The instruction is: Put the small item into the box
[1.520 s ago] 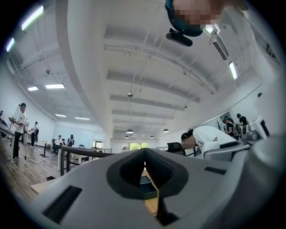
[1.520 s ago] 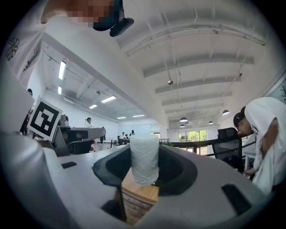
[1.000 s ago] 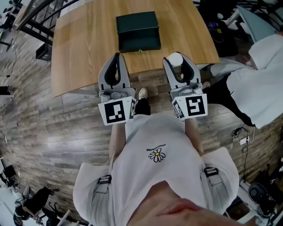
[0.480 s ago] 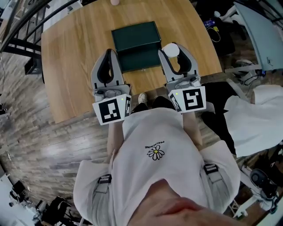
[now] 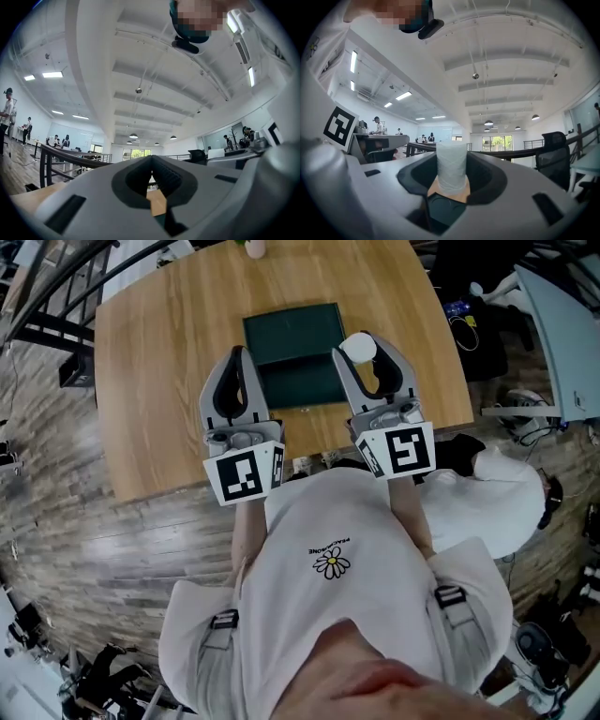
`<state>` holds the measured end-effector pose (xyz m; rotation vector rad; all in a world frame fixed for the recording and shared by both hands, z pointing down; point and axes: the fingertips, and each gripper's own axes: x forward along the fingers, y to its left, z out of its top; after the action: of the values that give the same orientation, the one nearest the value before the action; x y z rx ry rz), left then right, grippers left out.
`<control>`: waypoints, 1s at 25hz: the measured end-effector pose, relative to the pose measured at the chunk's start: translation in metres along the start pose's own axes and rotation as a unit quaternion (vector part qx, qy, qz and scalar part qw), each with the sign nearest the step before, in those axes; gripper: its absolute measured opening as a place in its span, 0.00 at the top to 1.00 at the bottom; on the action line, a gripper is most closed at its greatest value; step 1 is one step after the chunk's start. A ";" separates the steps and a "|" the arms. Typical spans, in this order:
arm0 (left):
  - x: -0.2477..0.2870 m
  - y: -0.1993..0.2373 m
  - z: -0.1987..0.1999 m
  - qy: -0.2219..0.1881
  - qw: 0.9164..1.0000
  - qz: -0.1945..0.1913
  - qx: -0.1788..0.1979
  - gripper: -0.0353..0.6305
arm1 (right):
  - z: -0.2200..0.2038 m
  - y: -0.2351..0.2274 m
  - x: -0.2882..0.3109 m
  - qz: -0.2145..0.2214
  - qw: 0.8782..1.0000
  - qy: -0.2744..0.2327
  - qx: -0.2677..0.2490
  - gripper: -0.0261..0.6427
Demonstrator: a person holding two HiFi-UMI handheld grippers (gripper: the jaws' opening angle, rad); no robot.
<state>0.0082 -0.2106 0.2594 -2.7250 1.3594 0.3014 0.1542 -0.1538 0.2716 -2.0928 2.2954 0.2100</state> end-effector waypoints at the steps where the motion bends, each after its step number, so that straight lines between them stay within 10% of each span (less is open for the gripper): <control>1: 0.003 0.001 0.000 -0.001 1.000 0.004 0.002 0.92 | -0.001 -0.002 0.003 0.003 1.000 0.000 0.001 0.69; 19: 0.004 0.027 0.006 -0.002 0.998 0.054 0.019 0.92 | -0.015 0.017 0.044 0.109 0.993 0.039 -0.008 0.69; 22: 0.000 0.031 0.005 0.003 0.998 0.064 0.025 0.92 | -0.033 0.032 0.056 0.178 0.979 0.092 -0.040 0.69; 25: -0.009 0.036 0.001 0.008 0.997 0.074 0.028 0.92 | -0.067 0.058 0.055 0.275 0.940 0.152 -0.136 0.69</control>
<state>-0.0259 -0.2249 0.2606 -2.5921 1.5541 0.2484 0.0961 -0.2111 0.3363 -1.6058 3.1708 0.2382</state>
